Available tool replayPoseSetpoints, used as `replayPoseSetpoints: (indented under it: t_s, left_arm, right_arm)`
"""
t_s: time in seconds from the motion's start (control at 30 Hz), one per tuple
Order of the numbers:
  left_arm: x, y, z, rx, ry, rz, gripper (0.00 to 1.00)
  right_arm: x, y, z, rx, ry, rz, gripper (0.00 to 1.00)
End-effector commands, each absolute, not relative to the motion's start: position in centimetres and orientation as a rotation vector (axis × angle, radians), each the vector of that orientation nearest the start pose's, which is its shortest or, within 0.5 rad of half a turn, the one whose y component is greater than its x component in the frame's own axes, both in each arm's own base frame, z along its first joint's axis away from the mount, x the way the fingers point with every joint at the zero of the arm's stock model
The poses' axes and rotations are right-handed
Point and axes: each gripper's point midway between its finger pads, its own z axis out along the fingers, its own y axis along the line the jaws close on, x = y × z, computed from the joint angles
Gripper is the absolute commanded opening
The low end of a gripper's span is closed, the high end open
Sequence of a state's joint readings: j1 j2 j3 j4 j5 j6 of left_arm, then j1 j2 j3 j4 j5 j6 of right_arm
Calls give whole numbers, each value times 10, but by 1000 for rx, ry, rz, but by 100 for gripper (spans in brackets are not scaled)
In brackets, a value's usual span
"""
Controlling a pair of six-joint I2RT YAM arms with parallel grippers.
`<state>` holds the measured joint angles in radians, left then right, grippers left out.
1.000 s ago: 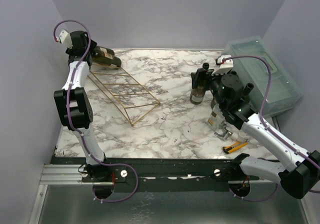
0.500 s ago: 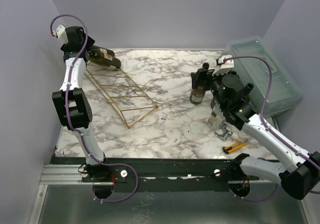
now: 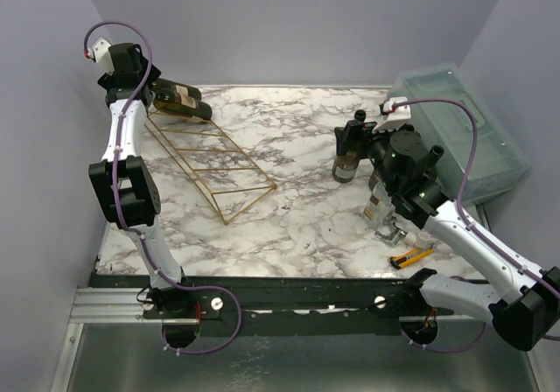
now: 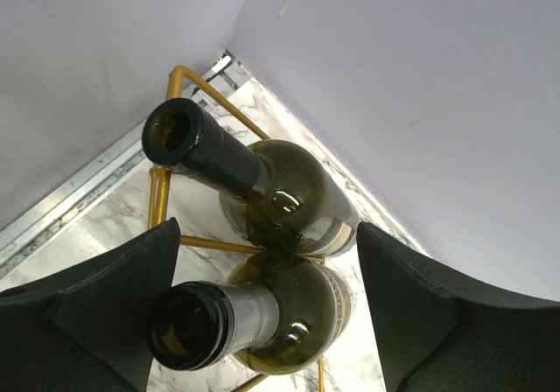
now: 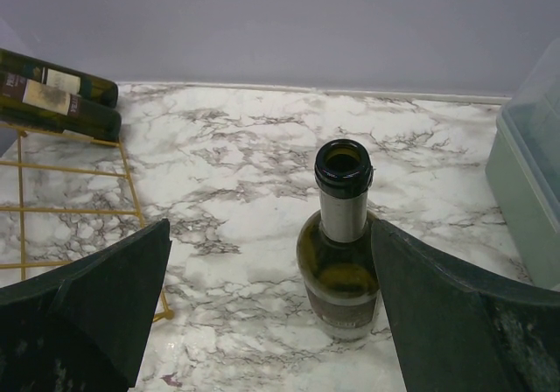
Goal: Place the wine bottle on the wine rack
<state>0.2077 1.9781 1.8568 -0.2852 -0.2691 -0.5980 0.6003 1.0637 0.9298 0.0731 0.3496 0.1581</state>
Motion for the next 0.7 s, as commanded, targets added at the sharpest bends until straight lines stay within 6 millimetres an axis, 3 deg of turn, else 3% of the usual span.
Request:
replayPoseSetpoints:
  t_s: [0.0, 0.4, 0.53, 0.67]
  left_arm:
    - [547, 158, 292, -911, 1693, 94, 85]
    - [504, 156, 337, -884, 1649, 146, 93]
    - [497, 128, 354, -841, 1651, -27, 94]
    - [492, 87, 368, -759, 1677, -267, 94]
  right_arm:
    - [338, 173, 322, -97, 1612, 332, 100]
    - [329, 177, 339, -104, 1603, 394, 100]
    - [324, 177, 344, -106, 1626, 411, 100]
    - [314, 175, 355, -107, 1633, 434, 100]
